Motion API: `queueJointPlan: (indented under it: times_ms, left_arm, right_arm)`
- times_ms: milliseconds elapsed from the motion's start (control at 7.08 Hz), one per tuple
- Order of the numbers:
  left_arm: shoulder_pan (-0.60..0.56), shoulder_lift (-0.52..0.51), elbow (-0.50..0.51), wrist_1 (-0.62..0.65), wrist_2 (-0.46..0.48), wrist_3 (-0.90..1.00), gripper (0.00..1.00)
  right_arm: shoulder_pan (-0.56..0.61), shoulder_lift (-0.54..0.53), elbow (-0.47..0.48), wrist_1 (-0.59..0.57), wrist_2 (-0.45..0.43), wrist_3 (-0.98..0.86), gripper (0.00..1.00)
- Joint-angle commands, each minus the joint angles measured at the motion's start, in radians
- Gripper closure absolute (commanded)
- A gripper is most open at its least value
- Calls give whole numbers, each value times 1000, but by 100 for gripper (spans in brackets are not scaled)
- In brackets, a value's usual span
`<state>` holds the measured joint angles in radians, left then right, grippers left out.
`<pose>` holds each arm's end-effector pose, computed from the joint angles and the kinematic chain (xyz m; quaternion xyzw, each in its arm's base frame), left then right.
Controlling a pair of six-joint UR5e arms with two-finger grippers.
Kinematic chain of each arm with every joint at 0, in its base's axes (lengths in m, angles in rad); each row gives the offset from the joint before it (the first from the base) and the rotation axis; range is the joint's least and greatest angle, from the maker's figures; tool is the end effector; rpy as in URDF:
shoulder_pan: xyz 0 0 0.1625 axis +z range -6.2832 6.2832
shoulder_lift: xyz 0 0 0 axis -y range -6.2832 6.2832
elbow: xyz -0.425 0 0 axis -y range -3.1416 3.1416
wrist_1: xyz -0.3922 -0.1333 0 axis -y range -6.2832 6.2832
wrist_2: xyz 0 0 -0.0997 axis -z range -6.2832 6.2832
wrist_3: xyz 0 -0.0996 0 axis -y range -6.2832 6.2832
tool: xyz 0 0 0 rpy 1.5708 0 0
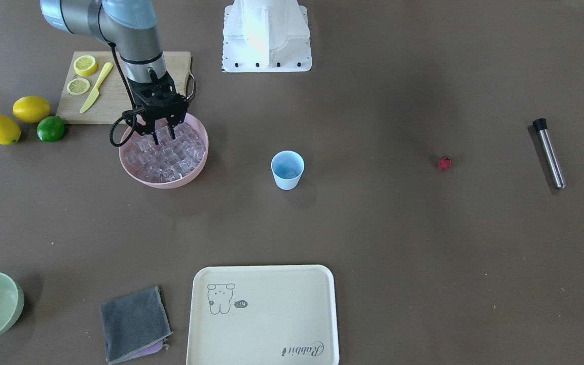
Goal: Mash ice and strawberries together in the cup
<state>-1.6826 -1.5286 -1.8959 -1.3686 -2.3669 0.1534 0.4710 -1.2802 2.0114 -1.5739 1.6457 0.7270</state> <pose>-0.1135 -0.4538 0.5390 0.0881 0.3790 0.0348 0.9205 -0.4368 -0.3636 0.3156 0.1897 -0.3030 -0.1862 0.9152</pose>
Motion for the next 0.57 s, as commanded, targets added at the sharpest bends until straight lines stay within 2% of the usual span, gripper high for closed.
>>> queueJointPlan:
  times_ms: [0, 141, 424]
  left_arm:
    - [0, 1, -3, -1, 0, 0, 1]
    - [0, -1, -3, -1, 0, 0, 1]
    - [0, 1, -3, -1, -2, -2, 1]
  right_arm:
    - [-5, -8, 7, 0, -1, 2, 55]
    - [-11, -13, 9, 0, -3, 2, 52]
    - [-40, -13, 7, 0, -21, 3, 39]
